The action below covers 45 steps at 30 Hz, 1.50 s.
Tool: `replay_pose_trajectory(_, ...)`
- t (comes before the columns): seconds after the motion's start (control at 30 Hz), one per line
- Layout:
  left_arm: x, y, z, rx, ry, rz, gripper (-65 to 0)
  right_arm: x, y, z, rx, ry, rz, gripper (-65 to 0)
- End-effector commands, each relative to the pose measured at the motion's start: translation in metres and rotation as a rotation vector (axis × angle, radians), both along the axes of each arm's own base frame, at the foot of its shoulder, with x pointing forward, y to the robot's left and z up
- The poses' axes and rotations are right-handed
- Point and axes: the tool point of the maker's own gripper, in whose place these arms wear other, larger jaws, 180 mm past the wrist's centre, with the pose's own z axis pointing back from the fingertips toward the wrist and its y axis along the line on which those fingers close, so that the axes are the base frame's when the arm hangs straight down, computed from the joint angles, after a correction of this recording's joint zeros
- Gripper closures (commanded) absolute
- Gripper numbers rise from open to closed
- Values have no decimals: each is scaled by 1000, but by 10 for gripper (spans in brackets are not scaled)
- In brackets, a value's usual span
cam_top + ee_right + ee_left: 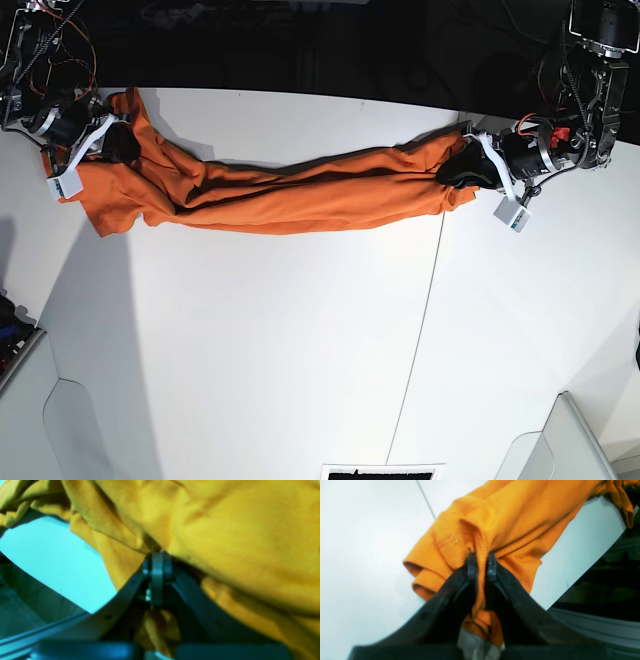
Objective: Layout the t-shirt on the table in an organized manner, then fold the t-shirt properly
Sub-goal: 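Hold the shirt ends and pull them apart to straighten the strip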
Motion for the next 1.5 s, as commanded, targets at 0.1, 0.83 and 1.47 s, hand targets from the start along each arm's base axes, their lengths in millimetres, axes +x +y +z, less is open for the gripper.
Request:
replay_pose_trajectory(0.1,1,25,8,134,-11,-53,0,5,-6,7,-17,-23,3,0)
replay_pose_trajectory(0.83,21,-11,114,308,-334,-307,0,2,-13,0,-75,0,10,0)
replay_pose_trajectory(1.47,46,83,89,127,-163,140,-307,0,-12,0,-64,9,10,0)
